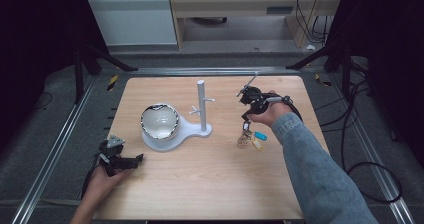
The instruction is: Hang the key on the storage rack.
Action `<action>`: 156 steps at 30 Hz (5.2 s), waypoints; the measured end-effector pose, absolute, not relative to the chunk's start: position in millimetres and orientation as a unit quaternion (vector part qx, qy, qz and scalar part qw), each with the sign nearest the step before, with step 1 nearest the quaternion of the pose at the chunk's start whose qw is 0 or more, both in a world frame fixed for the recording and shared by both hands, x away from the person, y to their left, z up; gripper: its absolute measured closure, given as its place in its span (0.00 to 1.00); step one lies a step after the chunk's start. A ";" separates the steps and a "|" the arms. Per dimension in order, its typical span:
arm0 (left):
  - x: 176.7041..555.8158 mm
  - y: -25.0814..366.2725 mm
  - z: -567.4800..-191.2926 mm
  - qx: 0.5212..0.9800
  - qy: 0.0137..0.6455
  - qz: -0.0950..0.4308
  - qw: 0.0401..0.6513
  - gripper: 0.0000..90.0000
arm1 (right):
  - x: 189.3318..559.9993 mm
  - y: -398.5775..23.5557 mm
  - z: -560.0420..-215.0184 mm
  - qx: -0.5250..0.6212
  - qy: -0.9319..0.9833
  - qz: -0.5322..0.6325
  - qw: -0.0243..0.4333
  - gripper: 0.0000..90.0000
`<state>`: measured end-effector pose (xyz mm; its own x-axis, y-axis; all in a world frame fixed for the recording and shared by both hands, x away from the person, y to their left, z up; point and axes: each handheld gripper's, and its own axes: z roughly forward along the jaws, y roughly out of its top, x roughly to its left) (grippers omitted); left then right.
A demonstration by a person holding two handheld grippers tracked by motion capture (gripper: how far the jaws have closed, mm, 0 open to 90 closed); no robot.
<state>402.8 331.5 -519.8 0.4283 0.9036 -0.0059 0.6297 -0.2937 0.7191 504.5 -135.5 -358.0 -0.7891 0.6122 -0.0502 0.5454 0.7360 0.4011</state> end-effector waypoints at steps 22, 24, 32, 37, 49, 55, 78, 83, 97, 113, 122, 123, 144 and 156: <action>402.7 331.4 -519.8 0.777 0.493 0.207 0.332 0.00 | 505.7 -138.2 -326.9 0.312 0.926 0.189 0.098 0.99; 402.8 331.4 -519.8 0.777 0.494 0.207 0.332 0.00 | 505.7 -137.0 -322.2 0.308 0.927 0.188 0.100 0.99; 402.8 331.4 -519.8 0.777 0.494 0.207 0.332 0.00 | 505.8 -129.5 -306.2 0.294 0.936 0.166 0.101 0.99; 402.8 331.4 -519.8 0.777 0.494 0.207 0.332 0.00 | 507.4 -123.4 -295.8 0.280 0.943 0.154 0.097 0.99; 402.8 331.4 -519.8 0.777 0.494 0.207 0.332 0.00 | 506.6 -104.3 -272.6 0.261 0.951 0.140 0.087 0.99; 402.7 331.4 -519.8 0.777 0.494 0.207 0.331 0.00 | 504.8 -93.9 -257.6 0.251 0.953 0.141 0.091 0.99; 402.8 331.4 -519.8 0.777 0.494 0.207 0.332 0.00 | 497.9 -51.0 -227.4 0.214 0.960 0.151 0.101 0.99; 402.8 331.4 -519.8 0.777 0.494 0.207 0.332 0.00 | 500.4 -43.0 -228.7 0.209 0.961 0.152 0.098 0.99; 402.8 331.4 -519.8 0.777 0.494 0.207 0.332 0.00 | 505.8 -24.9 -236.5 0.196 0.965 0.157 0.081 0.99; 402.8 331.4 -519.8 0.777 0.494 0.207 0.332 0.00 | 510.0 -6.5 -244.9 0.176 0.969 0.158 0.066 0.99; 402.8 331.4 -519.8 0.777 0.494 0.207 0.332 0.00 | 509.4 -0.4 -249.1 0.172 0.970 0.159 0.063 0.99; 402.8 331.4 -519.8 0.777 0.494 0.207 0.332 0.00 | 509.6 -0.1 -250.0 0.172 0.970 0.158 0.063 0.99; 402.8 331.4 -519.8 0.777 0.494 0.207 0.332 0.00 | 507.6 -19.2 -252.0 0.183 0.966 0.172 0.063 0.92; 402.8 331.4 -519.8 0.777 0.493 0.206 0.332 0.00 | 507.0 -46.3 -246.2 0.206 0.959 0.182 0.073 0.85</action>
<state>402.8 331.4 -519.8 0.4282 0.9037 -0.0064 0.6297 -0.2932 0.7193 507.0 -46.3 -246.2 -0.9043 0.4219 -0.0651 0.3689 0.8491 0.3781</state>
